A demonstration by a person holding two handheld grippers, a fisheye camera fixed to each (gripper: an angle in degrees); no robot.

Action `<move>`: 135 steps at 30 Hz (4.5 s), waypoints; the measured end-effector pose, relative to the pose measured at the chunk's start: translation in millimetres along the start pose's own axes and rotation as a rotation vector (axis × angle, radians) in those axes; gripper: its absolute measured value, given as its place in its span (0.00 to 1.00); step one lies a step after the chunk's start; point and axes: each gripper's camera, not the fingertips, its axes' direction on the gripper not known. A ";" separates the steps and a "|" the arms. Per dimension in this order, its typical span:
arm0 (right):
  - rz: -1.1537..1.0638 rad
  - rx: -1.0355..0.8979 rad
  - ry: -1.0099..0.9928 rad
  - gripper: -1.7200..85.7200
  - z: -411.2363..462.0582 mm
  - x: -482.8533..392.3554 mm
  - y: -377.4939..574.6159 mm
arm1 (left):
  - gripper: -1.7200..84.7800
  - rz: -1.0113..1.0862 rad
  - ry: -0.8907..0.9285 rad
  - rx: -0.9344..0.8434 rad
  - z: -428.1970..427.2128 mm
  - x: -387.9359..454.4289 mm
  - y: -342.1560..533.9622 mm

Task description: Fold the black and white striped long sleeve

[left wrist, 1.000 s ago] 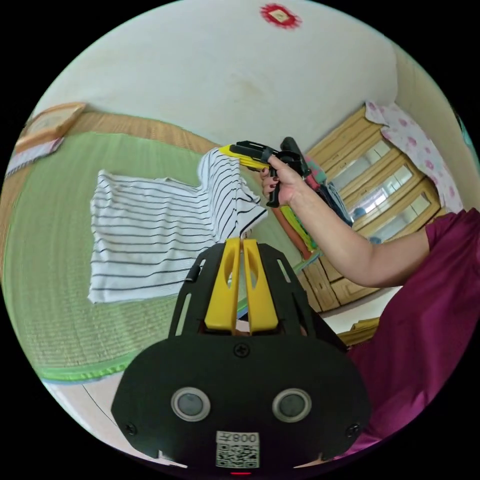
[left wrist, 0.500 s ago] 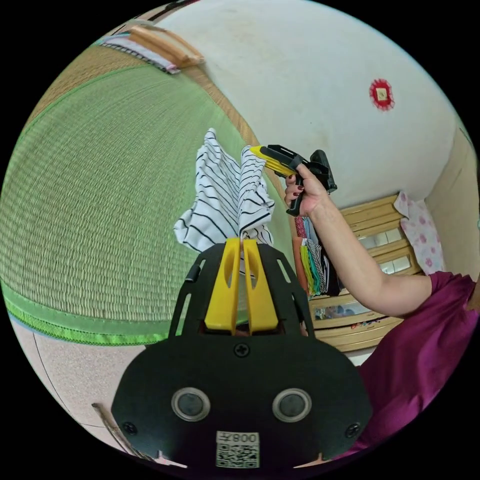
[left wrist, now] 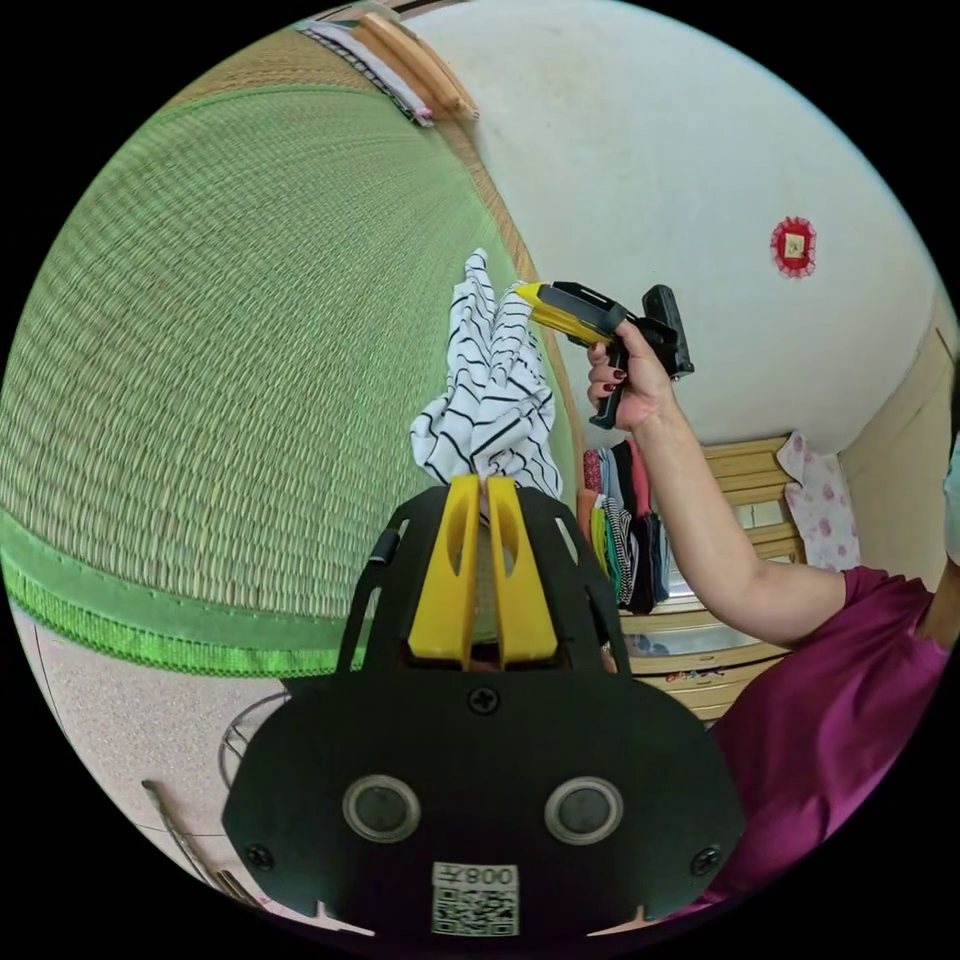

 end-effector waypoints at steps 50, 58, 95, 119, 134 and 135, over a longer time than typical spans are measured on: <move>-0.162 -0.020 0.120 0.07 -140.7 -25.2 34.9 | 0.03 0.204 -0.243 -0.021 -4.5 96.6 37.9; -0.161 0.125 -0.021 0.02 -185.6 -26.7 35.9 | 0.03 0.129 -0.145 0.017 -16.9 80.3 50.3; -0.134 0.020 0.047 0.02 -85.3 24.9 8.9 | 0.02 0.211 -0.284 -0.007 35.2 107.9 70.2; -0.158 -0.013 -0.168 0.02 8.6 -0.8 5.9 | 0.02 0.198 -0.277 0.009 19.9 110.4 101.4; -0.161 0.041 -0.329 0.02 50.3 -46.6 138.7 | 0.02 0.157 -0.361 -0.008 23.2 92.1 125.1; -0.147 0.011 -0.312 0.02 70.0 -51.1 139.6 | 0.02 0.157 -0.362 -0.008 22.5 92.6 126.7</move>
